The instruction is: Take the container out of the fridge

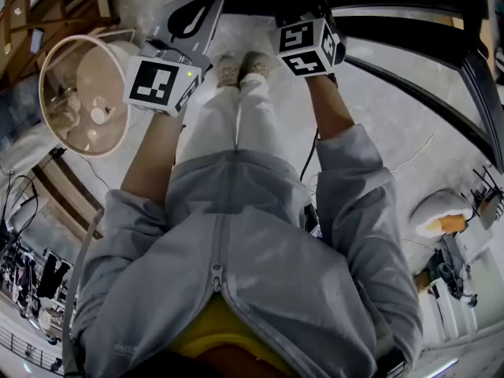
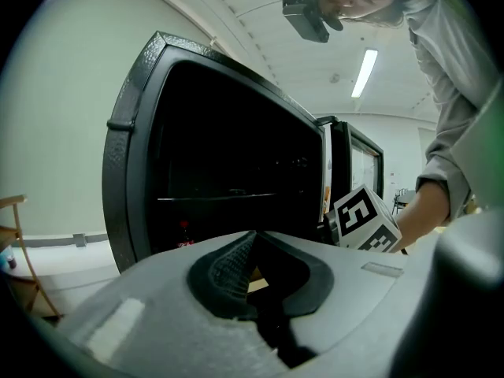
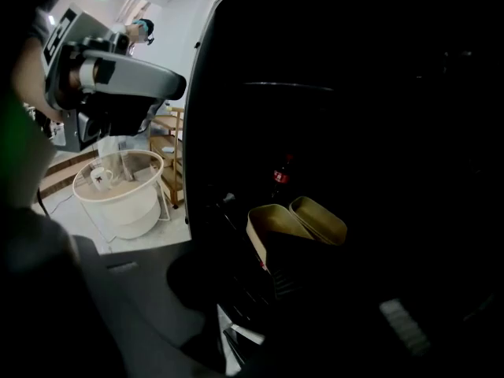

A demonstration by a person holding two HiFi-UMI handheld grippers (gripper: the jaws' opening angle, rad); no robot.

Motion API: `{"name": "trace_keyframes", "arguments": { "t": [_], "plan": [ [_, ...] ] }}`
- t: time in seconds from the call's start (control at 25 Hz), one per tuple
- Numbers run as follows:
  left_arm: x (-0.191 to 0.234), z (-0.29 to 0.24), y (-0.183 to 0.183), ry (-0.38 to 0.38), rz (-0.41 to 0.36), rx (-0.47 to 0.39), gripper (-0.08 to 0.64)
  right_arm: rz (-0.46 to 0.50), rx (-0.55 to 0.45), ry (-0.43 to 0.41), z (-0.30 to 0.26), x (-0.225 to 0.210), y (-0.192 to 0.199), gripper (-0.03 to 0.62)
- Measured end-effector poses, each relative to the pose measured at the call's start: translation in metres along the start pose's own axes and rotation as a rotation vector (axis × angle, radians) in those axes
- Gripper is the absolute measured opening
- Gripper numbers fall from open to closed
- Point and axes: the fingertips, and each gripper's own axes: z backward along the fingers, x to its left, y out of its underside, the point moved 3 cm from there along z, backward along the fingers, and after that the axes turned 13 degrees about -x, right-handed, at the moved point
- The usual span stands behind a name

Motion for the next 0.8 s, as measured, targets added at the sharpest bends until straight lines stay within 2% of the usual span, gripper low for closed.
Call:
{"name": "trace_keyframes", "arguments": {
  "t": [0.48,0.8],
  "plan": [
    [0.007,-0.015,0.051,0.011,0.020,0.082,0.005,0.245,0.161,-0.102,-0.052,0.002,0.027,0.124],
    [0.012,-0.017,0.062,0.005,0.023,0.097,0.005,0.386,0.319,-0.154,-0.085,-0.009,0.064,0.144]
  ]
}}
